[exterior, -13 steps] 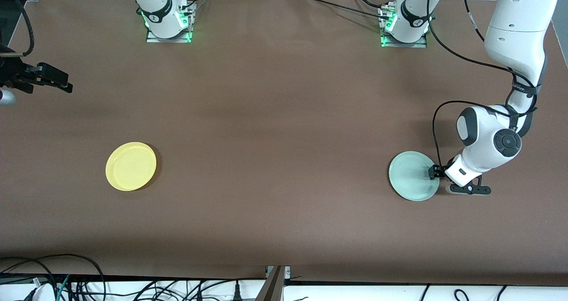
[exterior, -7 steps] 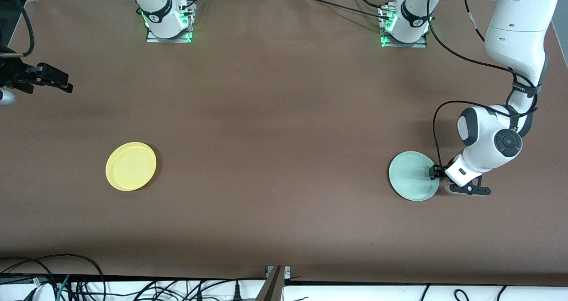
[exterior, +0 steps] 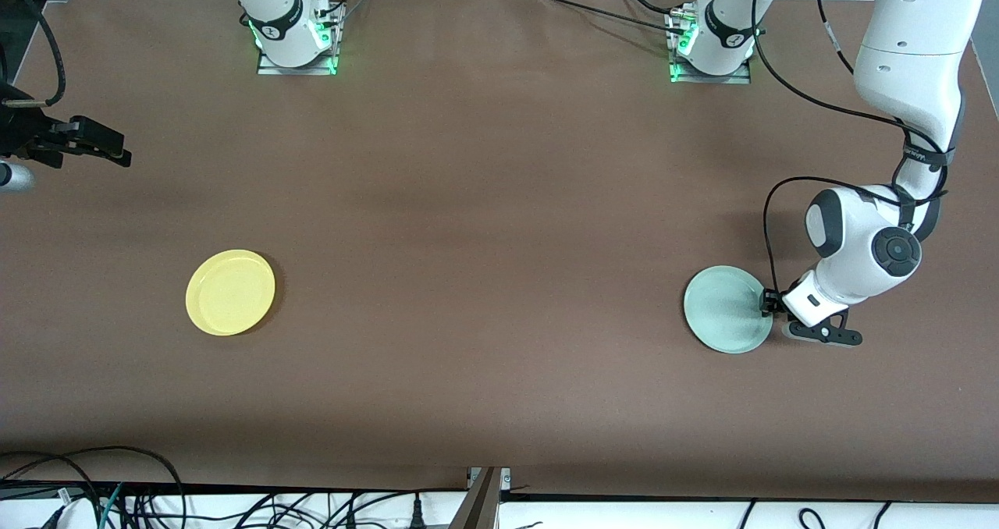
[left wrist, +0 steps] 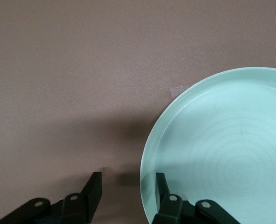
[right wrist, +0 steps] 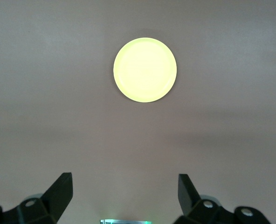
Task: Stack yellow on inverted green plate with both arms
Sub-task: 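Close the left gripper on the green plate's rim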
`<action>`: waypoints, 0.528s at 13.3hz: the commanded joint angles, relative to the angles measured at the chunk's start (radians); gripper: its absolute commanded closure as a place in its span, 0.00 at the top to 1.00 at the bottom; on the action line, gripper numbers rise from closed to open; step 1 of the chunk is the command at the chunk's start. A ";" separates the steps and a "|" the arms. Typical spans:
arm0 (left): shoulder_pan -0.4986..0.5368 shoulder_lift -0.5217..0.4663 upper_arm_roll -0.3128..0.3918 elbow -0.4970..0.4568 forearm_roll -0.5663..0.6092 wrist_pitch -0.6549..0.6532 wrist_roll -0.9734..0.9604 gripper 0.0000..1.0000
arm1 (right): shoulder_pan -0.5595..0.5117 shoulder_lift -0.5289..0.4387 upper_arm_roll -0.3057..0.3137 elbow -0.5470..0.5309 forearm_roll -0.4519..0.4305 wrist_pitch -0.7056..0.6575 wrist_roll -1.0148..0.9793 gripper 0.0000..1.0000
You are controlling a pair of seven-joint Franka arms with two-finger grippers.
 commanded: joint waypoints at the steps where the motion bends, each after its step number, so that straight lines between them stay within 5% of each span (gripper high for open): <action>1: 0.011 -0.011 -0.011 0.014 0.014 -0.050 0.018 0.50 | -0.014 0.000 0.007 0.006 0.005 0.003 -0.013 1.00; 7: 0.011 -0.022 -0.014 0.014 0.014 -0.087 0.018 0.32 | -0.013 0.000 0.009 0.006 0.005 0.005 -0.004 1.00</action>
